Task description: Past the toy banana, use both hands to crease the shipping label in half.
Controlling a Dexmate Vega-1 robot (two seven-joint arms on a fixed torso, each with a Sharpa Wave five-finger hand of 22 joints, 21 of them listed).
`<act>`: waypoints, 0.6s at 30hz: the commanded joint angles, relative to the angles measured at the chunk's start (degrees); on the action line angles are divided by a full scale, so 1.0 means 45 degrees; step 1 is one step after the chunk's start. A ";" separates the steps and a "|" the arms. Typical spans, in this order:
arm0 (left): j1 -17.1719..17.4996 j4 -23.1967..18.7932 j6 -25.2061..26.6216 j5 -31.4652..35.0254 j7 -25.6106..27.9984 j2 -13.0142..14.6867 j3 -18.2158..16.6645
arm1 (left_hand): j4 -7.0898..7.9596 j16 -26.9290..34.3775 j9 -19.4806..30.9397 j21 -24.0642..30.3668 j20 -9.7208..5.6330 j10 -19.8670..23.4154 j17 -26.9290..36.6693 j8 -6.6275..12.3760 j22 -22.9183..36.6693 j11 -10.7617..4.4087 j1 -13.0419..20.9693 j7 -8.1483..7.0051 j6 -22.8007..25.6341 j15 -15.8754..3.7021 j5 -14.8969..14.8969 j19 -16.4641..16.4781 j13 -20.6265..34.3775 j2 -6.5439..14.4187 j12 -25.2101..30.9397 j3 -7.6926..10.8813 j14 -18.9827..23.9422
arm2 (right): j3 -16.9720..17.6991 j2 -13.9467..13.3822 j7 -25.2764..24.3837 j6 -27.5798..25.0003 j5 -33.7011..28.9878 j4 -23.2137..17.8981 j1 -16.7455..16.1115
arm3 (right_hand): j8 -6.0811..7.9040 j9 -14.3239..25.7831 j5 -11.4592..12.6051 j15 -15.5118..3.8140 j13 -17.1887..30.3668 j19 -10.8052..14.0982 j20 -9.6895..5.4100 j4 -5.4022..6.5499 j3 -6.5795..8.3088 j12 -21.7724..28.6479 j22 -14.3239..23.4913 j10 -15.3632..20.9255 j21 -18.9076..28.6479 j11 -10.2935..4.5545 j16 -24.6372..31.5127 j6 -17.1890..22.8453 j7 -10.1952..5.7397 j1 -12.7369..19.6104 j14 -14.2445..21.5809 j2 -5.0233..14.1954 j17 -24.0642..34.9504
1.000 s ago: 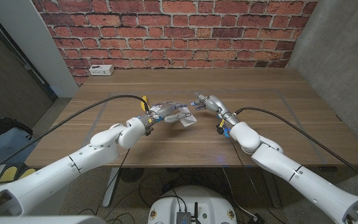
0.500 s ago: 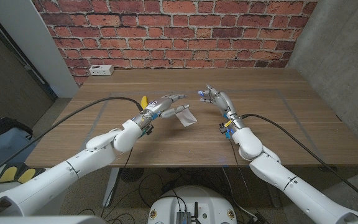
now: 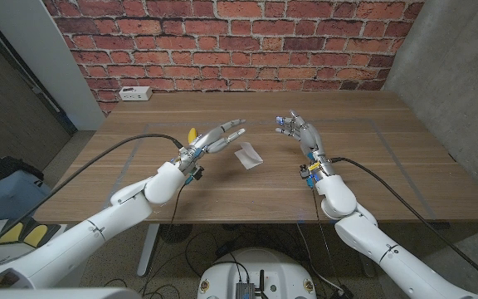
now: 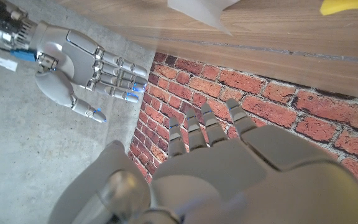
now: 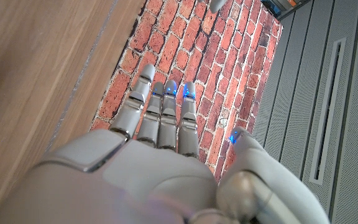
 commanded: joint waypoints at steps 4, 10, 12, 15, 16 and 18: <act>0.0433 0.1290 -0.2336 -0.2253 -0.0553 -0.0677 -0.0740 | -0.0079 -0.0005 0.0064 0.0047 -0.0026 -0.0213 0.0032 -0.0036 0.0021 -0.0028 0.0161 -0.0034 -0.0065 -0.0087 -0.0033 -0.0020 0.0027 0.0148 0.0011 0.0045 -0.0118 | 0.0424 0.0349 0.0101 0.0655 0.0397 0.0225 -0.0283 | 0.0029 0.0039 -0.0047 -0.0006 -0.0013 -0.0179 0.0023 -0.0116 0.0071 -0.0032 0.0044 -0.0203 -0.0032 -0.0063 -0.0039 -0.0250 -0.0046 0.0163 -0.0195 -0.0059 -0.0006; 0.0223 0.2353 -0.3525 -0.3285 -0.1216 -0.0975 -0.0898 | -0.0107 0.0004 0.0060 0.0132 -0.0389 -0.0253 0.0026 -0.0009 0.0019 0.0013 0.0266 0.0008 -0.0036 -0.0174 -0.0062 0.0191 0.0031 0.0299 0.0039 0.0140 -0.0220 | 0.0551 0.0571 -0.0144 0.0812 0.0294 0.0206 -0.0396 | 0.0028 0.0038 -0.0060 -0.0010 -0.0015 -0.0238 0.0042 -0.0164 0.0094 -0.0018 0.0044 -0.0274 -0.0027 -0.0069 -0.0047 -0.0369 -0.0049 0.0209 -0.0294 -0.0067 -0.0010; 0.0103 0.2774 -0.3971 -0.3588 -0.1495 -0.1063 -0.0933 | -0.0171 0.0037 0.0049 0.0176 -0.1133 -0.0251 0.0007 -0.0003 0.0003 0.0042 0.0432 0.0491 -0.0027 -0.0226 -0.0122 0.0318 0.0026 0.0455 0.0086 0.0268 -0.0246 | 0.0597 0.0650 -0.0253 0.0878 0.0231 0.0204 -0.0441 | 0.0029 0.0038 -0.0066 -0.0030 -0.0016 -0.0249 0.0041 -0.0184 0.0103 -0.0016 0.0044 -0.0308 -0.0023 -0.0082 -0.0046 -0.0411 -0.0073 0.0228 -0.0322 -0.0072 -0.0012; -0.0049 0.3393 -0.4605 -0.3742 -0.1738 -0.1198 -0.1001 | -0.0285 -0.0005 0.0029 0.0168 -0.2129 -0.0254 -0.0017 -0.0034 -0.0059 -0.0063 0.0652 0.1276 -0.0121 -0.0338 -0.0225 0.0394 -0.0003 0.0561 0.0113 0.0411 -0.0495 | 0.0697 0.0852 -0.0543 0.1000 0.0139 0.0260 -0.0548 | 0.0037 0.0035 -0.0088 -0.0126 -0.0021 -0.0312 0.0020 -0.0278 0.0143 -0.0028 0.0043 -0.0499 -0.0012 -0.0123 -0.0061 -0.0567 -0.0077 0.0318 -0.0486 -0.0091 -0.0022; -0.0120 0.3686 -0.4851 -0.3945 -0.1881 -0.1290 -0.0998 | -0.0318 -0.0019 0.0023 0.0168 -0.2400 -0.0299 -0.0024 -0.0038 -0.0087 -0.0167 0.0716 0.1461 -0.0136 -0.0355 -0.0246 0.0443 -0.0015 0.0596 0.0098 0.0454 -0.0581 | 0.0718 0.0918 -0.0611 0.1085 0.0105 0.0332 -0.0577 | 0.0018 0.0031 -0.0104 -0.0165 -0.0026 -0.0418 0.0002 -0.0358 0.0174 -0.0039 0.0041 -0.0657 -0.0027 -0.0149 -0.0046 -0.0743 -0.0138 0.0394 -0.0548 -0.0110 -0.0029; -0.0427 0.4433 -0.5394 -0.4971 -0.2832 -0.1429 -0.0809 | -0.0376 -0.0078 0.0002 0.0127 -0.2892 -0.0486 -0.0046 -0.0155 -0.0172 -0.0162 0.0921 0.1604 -0.0492 -0.0324 -0.0268 0.0497 -0.0052 0.0883 0.0026 0.0672 -0.0875 | 0.0795 0.1081 -0.0951 0.1096 -0.0051 0.0335 -0.0740 | -0.0007 0.0020 -0.0146 -0.0199 -0.0043 -0.0646 -0.0033 -0.0519 0.0230 -0.0074 0.0040 -0.1096 -0.0032 -0.0245 -0.0078 -0.1202 -0.0229 0.0524 -0.0910 -0.0153 -0.0033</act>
